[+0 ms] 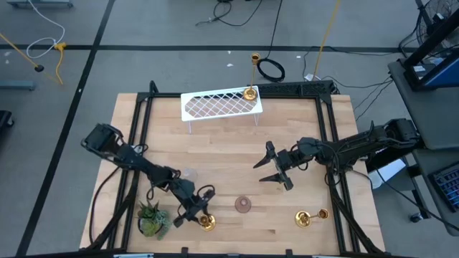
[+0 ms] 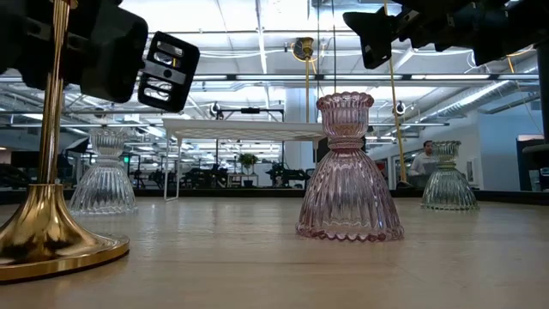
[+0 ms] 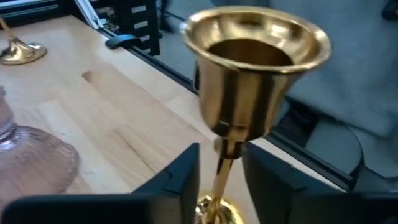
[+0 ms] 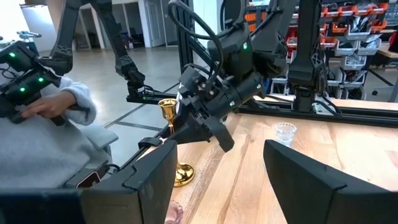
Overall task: Pick & Place candle stick holders
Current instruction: Put the left golden candle holder on the shelf aligned with the other golden candle holder
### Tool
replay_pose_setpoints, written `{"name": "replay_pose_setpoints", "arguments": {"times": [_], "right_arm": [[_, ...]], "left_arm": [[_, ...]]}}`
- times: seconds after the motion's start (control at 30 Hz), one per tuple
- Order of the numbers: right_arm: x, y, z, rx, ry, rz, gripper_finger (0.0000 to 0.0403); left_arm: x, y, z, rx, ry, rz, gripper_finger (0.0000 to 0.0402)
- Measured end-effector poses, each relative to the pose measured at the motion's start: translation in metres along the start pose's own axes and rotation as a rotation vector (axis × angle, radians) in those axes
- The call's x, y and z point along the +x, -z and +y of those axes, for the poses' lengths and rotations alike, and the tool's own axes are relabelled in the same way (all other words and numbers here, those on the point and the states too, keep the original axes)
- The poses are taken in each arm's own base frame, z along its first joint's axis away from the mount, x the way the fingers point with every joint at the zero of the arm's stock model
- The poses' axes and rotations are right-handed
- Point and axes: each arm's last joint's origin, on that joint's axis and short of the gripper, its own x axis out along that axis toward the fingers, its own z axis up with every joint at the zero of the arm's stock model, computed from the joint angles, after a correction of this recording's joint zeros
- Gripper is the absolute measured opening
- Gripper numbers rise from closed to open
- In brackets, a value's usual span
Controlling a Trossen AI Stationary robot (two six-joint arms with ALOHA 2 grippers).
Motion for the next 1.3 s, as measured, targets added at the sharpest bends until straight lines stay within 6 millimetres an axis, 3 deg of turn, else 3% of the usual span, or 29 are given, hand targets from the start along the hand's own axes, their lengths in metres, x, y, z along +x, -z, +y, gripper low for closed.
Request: {"name": "replay_pose_setpoints", "arguments": {"times": [0.2, 0.5, 0.7, 0.83, 0.93, 1.2, 1.3], "right_arm": [[0.000, 0.002, 0.000, 0.006, 0.002, 0.020, 0.0233], [0.000, 0.002, -0.003, -0.011, 0.112, 0.012, 0.0233], [0.007, 0.013, -0.009, 0.011, 0.254, 0.030, 0.0233], [0.019, 0.025, -0.008, 0.051, 0.240, 0.026, 0.0231], [0.029, 0.032, -0.008, 0.025, 0.227, 0.016, 0.0222], [0.081, 0.039, -0.025, 0.002, 0.234, 0.027, 0.0198], [0.090, 0.041, -0.028, 0.008, 0.203, 0.042, 0.0197]], "left_arm": [[-0.004, 0.000, 0.008, -0.014, -0.027, 0.000, 0.0020], [-0.012, -0.009, 0.023, 0.020, -0.108, -0.086, 0.0028], [-0.040, -0.028, 0.046, -0.060, -0.310, -0.163, 0.0022], [-0.061, -0.036, 0.059, -0.070, -0.439, -0.177, 0.0035], [-0.072, -0.038, 0.067, -0.064, -0.474, -0.186, 0.0022], [-0.082, -0.042, 0.092, -0.122, -0.590, -0.153, 0.0033], [-0.082, -0.044, 0.095, -0.099, -0.673, -0.114, 0.0034]]}}
